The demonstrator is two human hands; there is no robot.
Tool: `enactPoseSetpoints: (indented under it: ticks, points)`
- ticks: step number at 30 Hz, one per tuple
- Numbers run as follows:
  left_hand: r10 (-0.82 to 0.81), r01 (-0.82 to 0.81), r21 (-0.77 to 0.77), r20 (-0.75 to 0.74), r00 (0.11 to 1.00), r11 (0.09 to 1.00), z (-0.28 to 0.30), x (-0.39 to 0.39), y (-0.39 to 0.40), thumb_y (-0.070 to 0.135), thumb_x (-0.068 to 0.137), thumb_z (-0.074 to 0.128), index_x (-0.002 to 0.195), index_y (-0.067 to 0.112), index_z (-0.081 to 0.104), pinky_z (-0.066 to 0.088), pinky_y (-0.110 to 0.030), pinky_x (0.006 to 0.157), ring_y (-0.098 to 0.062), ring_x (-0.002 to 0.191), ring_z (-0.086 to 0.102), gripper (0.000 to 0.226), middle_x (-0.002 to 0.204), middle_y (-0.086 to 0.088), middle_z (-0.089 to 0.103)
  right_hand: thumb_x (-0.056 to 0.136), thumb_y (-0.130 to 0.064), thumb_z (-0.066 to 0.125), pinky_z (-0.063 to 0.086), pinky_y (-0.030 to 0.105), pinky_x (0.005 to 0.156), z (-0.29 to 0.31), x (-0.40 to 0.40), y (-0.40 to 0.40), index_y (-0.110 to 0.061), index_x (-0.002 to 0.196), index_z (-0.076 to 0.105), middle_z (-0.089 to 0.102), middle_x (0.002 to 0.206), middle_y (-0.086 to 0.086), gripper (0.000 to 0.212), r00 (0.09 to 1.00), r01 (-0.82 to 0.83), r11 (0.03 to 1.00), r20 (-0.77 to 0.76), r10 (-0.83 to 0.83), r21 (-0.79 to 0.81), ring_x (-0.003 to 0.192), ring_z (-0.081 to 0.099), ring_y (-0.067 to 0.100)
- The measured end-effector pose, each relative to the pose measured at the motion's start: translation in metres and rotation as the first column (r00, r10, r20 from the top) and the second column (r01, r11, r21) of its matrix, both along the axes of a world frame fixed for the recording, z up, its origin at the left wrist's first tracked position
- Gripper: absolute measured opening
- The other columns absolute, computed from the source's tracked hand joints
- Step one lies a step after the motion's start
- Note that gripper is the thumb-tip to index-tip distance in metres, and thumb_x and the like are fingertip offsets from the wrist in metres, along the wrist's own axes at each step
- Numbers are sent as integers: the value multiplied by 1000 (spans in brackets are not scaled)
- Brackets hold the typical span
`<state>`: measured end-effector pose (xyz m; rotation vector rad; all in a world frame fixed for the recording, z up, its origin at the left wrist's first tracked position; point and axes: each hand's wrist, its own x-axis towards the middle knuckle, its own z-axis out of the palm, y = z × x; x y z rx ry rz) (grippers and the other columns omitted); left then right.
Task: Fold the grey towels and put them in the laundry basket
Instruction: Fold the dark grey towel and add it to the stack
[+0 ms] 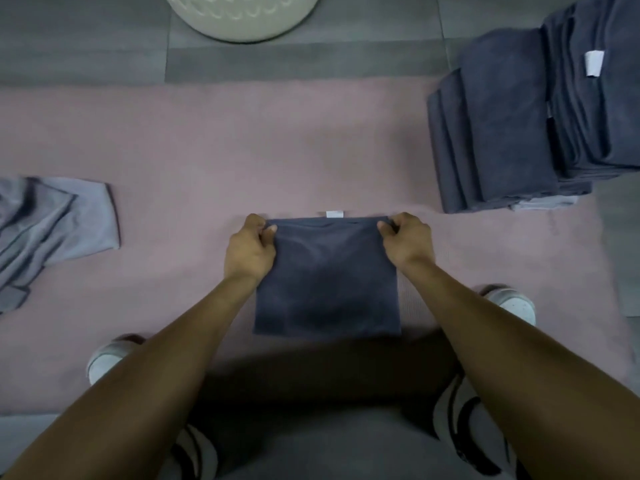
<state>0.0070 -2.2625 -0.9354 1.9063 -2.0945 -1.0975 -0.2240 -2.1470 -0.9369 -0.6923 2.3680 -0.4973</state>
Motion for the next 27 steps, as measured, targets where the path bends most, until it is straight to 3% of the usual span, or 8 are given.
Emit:
enactPoseSetpoints:
  ticks: [3,6,8,10,15,20,24,27]
  points:
    - [164,-164,14,-140,976,986,4,-2,10,35,97,54,100,11,58,36,-16,70,-17,79,55,24,88,1,62,97,-36,53,47,27,82,-1,6,3,-10,112,65,69,108,9,32,999,41,998,-29,-42,-46,98,63,28]
    - [373,-344,185,-161,914,921,9,4,23,50,93,53,93,16,60,41,-24,75,-13,77,56,35,81,8,61,98,-41,50,44,24,75,8,15,13,-11,105,64,69,102,7,34,998,39,998,-40,-42,-56,87,63,23]
    - [405,-359,257,-158,900,897,12,15,36,54,90,55,87,17,64,46,-29,78,-10,76,58,39,80,8,63,98,-45,47,43,25,69,16,22,26,-14,97,59,67,94,5,33,999,14,999,-34,-16,-40,75,58,15]
    - [343,-302,247,-145,928,921,18,27,53,53,89,57,85,18,66,48,-29,78,-10,78,60,37,82,8,65,96,-48,47,43,25,66,23,31,46,-18,97,57,64,89,-1,32,999,-21,1000,-30,20,-22,72,56,12]
    - [141,-122,162,-113,984,979,32,43,86,41,92,60,74,22,52,38,-18,56,-9,66,54,27,72,8,57,92,-46,55,45,27,66,26,59,94,-17,93,56,62,81,-2,29,995,-94,994,-24,95,56,73,60,19]
    - [125,-103,111,-213,969,988,33,44,91,43,96,52,100,16,51,45,-23,59,-13,74,60,28,82,4,60,96,-36,54,41,28,65,22,67,104,-10,93,55,61,82,5,27,999,33,999,-6,-33,-2,75,59,24]
    - [83,-81,79,-19,996,994,20,48,94,42,95,54,117,9,51,43,-30,71,-32,91,63,40,99,-12,66,97,-37,52,42,30,67,21,70,107,-11,92,52,57,83,3,26,998,28,999,60,-29,21,80,59,26]
    - [52,-55,16,117,992,998,23,43,99,38,95,54,124,12,45,43,-34,72,-33,99,61,40,111,-12,62,96,-37,54,50,36,70,22,68,107,-10,96,50,60,88,7,27,999,-52,996,-5,52,69,83,62,29]
